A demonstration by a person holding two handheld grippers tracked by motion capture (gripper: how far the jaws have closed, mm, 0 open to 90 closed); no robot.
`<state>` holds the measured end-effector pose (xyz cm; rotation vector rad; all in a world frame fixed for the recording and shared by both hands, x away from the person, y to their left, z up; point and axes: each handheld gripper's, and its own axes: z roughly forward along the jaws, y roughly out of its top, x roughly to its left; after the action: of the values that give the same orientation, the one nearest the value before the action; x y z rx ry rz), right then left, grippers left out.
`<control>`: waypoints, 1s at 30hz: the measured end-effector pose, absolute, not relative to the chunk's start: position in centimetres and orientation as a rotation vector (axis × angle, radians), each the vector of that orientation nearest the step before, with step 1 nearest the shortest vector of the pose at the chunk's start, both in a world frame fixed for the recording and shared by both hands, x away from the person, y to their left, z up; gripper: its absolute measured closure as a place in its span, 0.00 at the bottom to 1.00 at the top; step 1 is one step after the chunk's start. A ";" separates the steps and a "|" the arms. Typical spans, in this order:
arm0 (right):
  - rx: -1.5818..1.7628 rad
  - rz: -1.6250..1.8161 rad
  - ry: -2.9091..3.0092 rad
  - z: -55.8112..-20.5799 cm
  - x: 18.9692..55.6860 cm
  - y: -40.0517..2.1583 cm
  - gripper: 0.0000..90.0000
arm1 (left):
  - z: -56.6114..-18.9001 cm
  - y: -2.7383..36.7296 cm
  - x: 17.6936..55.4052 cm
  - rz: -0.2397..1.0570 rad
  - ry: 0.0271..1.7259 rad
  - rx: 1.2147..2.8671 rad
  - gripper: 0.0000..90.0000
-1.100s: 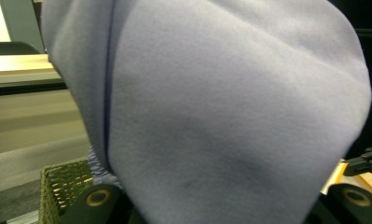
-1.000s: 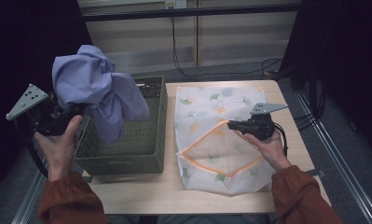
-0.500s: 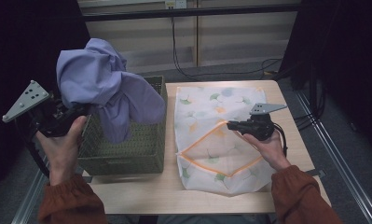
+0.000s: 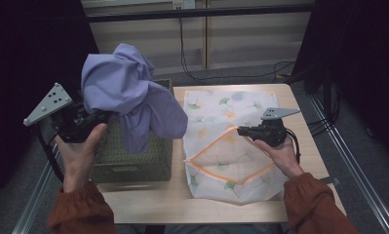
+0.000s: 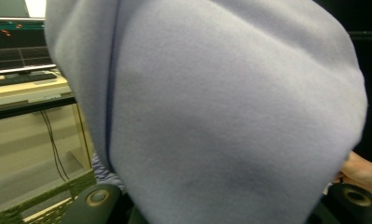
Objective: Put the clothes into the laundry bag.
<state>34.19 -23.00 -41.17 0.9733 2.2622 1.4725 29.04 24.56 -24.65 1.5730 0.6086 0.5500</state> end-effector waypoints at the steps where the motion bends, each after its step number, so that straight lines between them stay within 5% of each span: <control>1: 0.972 1.475 2.263 -41.2 34.2 -23.0 1.00 | -24.6 24.3 29.1 0.549 0.600 1.577 0.90; 30: 0.964 1.487 2.281 -41.2 34.4 -22.7 1.00 | -25.5 18.2 29.6 0.413 0.492 1.679 0.90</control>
<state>34.37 -22.69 -41.24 0.9636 2.2812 1.4867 29.56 18.25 -25.52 1.6786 0.4916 0.4132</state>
